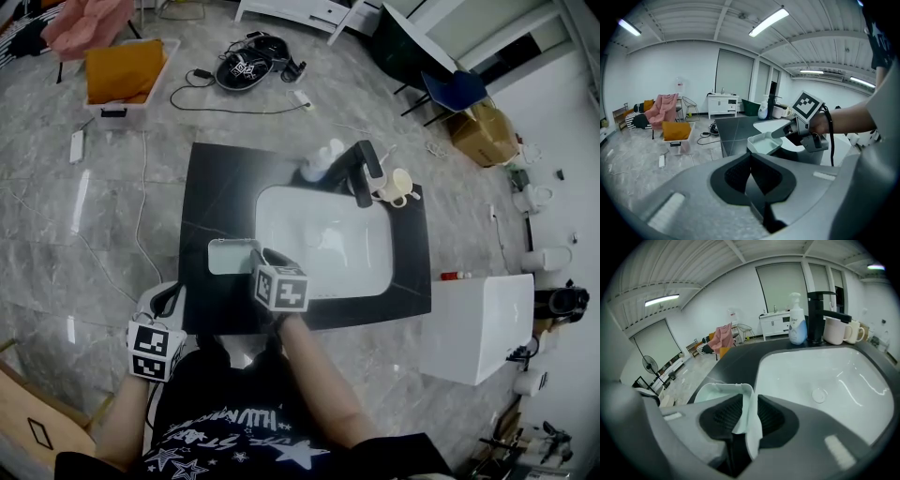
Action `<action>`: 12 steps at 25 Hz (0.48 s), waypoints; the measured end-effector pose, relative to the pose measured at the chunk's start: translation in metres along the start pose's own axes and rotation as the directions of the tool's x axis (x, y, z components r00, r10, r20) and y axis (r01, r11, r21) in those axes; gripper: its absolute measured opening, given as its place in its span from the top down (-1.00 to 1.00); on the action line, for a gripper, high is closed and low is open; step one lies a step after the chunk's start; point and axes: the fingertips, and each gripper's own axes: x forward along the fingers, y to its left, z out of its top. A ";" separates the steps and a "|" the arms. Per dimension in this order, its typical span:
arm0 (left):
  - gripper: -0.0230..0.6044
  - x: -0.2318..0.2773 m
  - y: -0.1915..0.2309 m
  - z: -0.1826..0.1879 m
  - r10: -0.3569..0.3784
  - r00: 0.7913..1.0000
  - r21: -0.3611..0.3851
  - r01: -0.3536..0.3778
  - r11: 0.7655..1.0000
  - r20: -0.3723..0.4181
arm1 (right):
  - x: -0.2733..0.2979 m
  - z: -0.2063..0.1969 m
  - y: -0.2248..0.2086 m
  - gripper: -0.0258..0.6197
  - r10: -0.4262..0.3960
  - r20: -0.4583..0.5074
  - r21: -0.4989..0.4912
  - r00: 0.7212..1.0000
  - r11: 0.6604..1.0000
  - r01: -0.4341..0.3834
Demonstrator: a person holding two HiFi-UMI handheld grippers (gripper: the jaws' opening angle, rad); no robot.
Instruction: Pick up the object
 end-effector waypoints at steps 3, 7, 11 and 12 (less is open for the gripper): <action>0.90 0.001 0.000 -0.003 -0.010 1.000 -0.005 0.010 1.000 -0.004 | 0.003 -0.004 -0.004 0.64 -0.036 -0.017 0.003 0.999 0.999 0.036; 0.90 0.002 0.001 -0.011 -0.021 1.000 -0.010 0.021 1.000 -0.017 | 0.006 -0.008 -0.007 0.75 -0.067 -0.034 0.013 0.997 0.998 0.068; 0.90 0.002 0.000 -0.010 -0.025 1.000 -0.007 0.025 1.000 -0.016 | 0.005 -0.007 -0.008 0.84 -0.085 -0.039 0.018 0.996 0.996 0.086; 0.90 0.001 0.001 -0.009 -0.023 1.000 -0.006 0.023 1.000 -0.014 | 0.005 -0.006 -0.008 0.84 -0.086 -0.039 0.023 0.996 0.996 0.086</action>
